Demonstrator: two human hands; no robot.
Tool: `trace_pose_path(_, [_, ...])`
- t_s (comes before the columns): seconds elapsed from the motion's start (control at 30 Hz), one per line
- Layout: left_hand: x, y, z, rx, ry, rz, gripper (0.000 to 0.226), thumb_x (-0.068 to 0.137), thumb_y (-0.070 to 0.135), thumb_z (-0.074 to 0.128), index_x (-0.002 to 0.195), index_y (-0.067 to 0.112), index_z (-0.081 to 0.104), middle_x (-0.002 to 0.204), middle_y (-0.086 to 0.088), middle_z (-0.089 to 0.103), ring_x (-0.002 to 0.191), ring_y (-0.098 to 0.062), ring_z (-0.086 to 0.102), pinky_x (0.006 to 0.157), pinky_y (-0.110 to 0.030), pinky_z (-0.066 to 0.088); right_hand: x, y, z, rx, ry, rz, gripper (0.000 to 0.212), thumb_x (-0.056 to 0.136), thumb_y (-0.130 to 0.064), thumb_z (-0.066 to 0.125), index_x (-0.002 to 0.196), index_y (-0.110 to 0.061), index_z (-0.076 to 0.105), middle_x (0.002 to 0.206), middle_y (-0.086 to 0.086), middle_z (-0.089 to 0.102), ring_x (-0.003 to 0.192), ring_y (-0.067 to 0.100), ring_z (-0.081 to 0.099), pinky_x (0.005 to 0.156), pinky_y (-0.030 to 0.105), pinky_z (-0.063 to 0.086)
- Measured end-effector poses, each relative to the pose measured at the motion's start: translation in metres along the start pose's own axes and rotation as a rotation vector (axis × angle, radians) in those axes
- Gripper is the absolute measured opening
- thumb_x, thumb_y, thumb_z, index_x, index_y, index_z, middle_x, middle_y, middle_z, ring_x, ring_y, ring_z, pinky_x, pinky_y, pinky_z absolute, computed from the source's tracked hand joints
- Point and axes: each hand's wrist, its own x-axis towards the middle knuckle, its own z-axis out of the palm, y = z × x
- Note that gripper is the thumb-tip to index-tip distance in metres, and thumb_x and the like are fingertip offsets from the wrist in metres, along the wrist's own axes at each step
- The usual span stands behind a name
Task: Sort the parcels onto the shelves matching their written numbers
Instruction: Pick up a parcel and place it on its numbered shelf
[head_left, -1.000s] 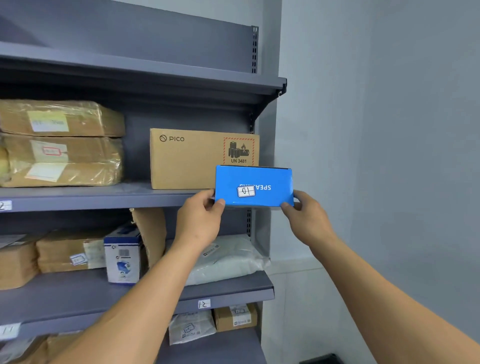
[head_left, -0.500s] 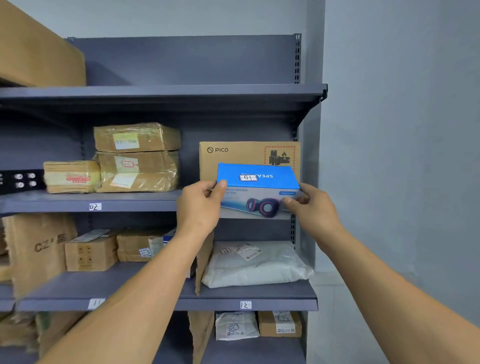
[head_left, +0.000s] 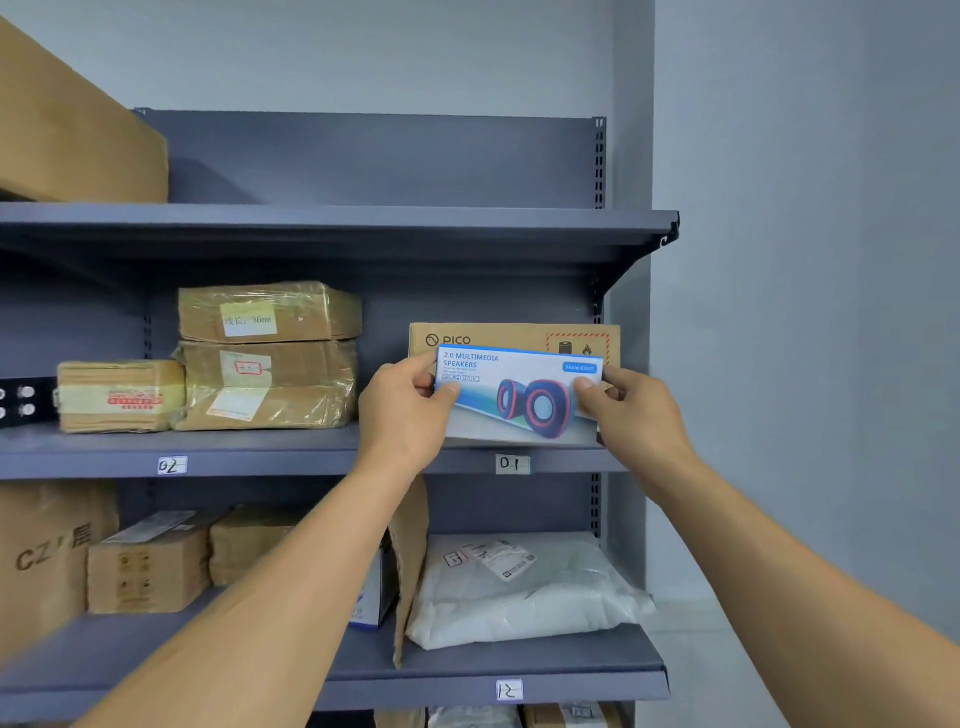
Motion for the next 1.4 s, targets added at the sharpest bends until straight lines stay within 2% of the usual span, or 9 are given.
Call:
trace_pose_path(0.1, [0.018, -0.003, 0.007, -0.057, -0.015, 0.017, 0.033, 0.09, 0.016, 0.068, 0.118, 0.035, 0.069, 0.094, 0.011, 0.073, 0.088, -0.016, 0.069, 0.082, -0.044, 0.058, 0.014, -0.005, 0.005, -0.002, 0.061, -0.016, 0.02, 0.096, -0.033, 0.058, 0.107, -0.028, 0.074, 0.059, -0.01, 0.052, 0.056, 0.014, 0.043, 0.059, 0.03, 0.04])
trace_pose_path(0.3, [0.055, -0.008, 0.015, -0.102, -0.013, 0.072, 0.041, 0.089, 0.014, 0.068, 0.121, 0.04, 0.067, 0.089, 0.015, 0.074, 0.088, -0.014, 0.069, 0.084, -0.038, 0.057, 0.039, -0.021, 0.013, -0.052, 0.118, -0.094, 0.012, 0.097, -0.023, 0.063, 0.086, -0.021, 0.064, 0.054, -0.014, 0.047, 0.05, 0.006, 0.044, 0.042, 0.014, 0.03])
trace_pose_path(0.47, [0.085, -0.008, 0.015, -0.128, -0.018, 0.111, 0.054, 0.089, 0.012, 0.07, 0.137, 0.033, 0.058, 0.089, 0.017, 0.067, 0.094, -0.011, 0.068, 0.09, -0.037, 0.057, 0.061, -0.038, 0.02, -0.054, 0.137, -0.167, 0.013, 0.097, -0.018, 0.064, 0.109, -0.02, 0.07, 0.084, -0.007, 0.066, 0.067, 0.008, 0.059, 0.042, 0.015, 0.041])
trace_pose_path(0.63, [0.108, 0.0, 0.019, -0.144, -0.016, 0.187, 0.061, 0.089, 0.005, 0.07, 0.143, 0.029, 0.051, 0.1, 0.012, 0.065, 0.099, -0.01, 0.066, 0.086, -0.031, 0.058, 0.085, -0.046, 0.024, -0.104, 0.194, -0.197, 0.022, 0.094, -0.012, 0.061, 0.111, -0.024, 0.07, 0.097, -0.003, 0.072, 0.089, 0.023, 0.071, 0.077, 0.045, 0.061])
trace_pose_path(0.83, [0.135, -0.001, 0.037, -0.119, 0.009, 0.2, 0.061, 0.089, 0.005, 0.071, 0.142, 0.028, 0.052, 0.109, 0.008, 0.067, 0.101, -0.012, 0.065, 0.077, -0.018, 0.053, 0.113, -0.037, 0.028, -0.143, 0.166, -0.23, 0.026, 0.095, -0.011, 0.06, 0.117, -0.024, 0.066, 0.097, -0.012, 0.068, 0.092, 0.017, 0.069, 0.078, 0.041, 0.061])
trace_pose_path(1.0, [0.152, -0.012, 0.052, -0.067, 0.041, 0.176, 0.057, 0.089, 0.009, 0.072, 0.14, 0.025, 0.052, 0.112, 0.008, 0.064, 0.103, -0.011, 0.063, 0.085, -0.025, 0.054, 0.139, -0.024, 0.037, -0.184, 0.133, -0.282, 0.026, 0.093, -0.008, 0.057, 0.116, -0.017, 0.065, 0.1, -0.001, 0.07, 0.074, 0.015, 0.06, 0.051, 0.02, 0.042])
trace_pose_path(1.07, [0.158, -0.017, 0.058, -0.051, 0.045, 0.161, 0.055, 0.091, 0.01, 0.071, 0.14, 0.024, 0.052, 0.111, 0.009, 0.062, 0.104, -0.01, 0.061, 0.084, -0.025, 0.054, 0.15, -0.018, 0.041, -0.232, 0.116, -0.286, 0.026, 0.095, -0.01, 0.058, 0.12, -0.015, 0.062, 0.11, 0.0, 0.069, 0.087, 0.016, 0.062, 0.057, 0.017, 0.044])
trace_pose_path(1.2, [0.17, -0.023, 0.067, -0.015, 0.06, 0.154, 0.044, 0.092, 0.01, 0.069, 0.134, 0.019, 0.059, 0.112, 0.007, 0.066, 0.101, -0.007, 0.061, 0.09, -0.026, 0.052, 0.165, -0.005, 0.049, -0.338, 0.114, -0.297, 0.032, 0.098, -0.016, 0.055, 0.13, -0.018, 0.054, 0.119, 0.002, 0.066, 0.1, 0.023, 0.06, 0.078, 0.034, 0.051])
trace_pose_path(1.4, [0.183, -0.032, 0.08, 0.128, 0.066, 0.114, 0.02, 0.092, 0.018, 0.069, 0.112, 0.017, 0.072, 0.102, 0.001, 0.073, 0.095, -0.015, 0.066, 0.08, -0.026, 0.052, 0.181, 0.012, 0.057, -0.388, 0.118, -0.292, 0.024, 0.101, -0.024, 0.052, 0.125, -0.021, 0.057, 0.112, -0.002, 0.066, 0.094, 0.021, 0.058, 0.07, 0.032, 0.045])
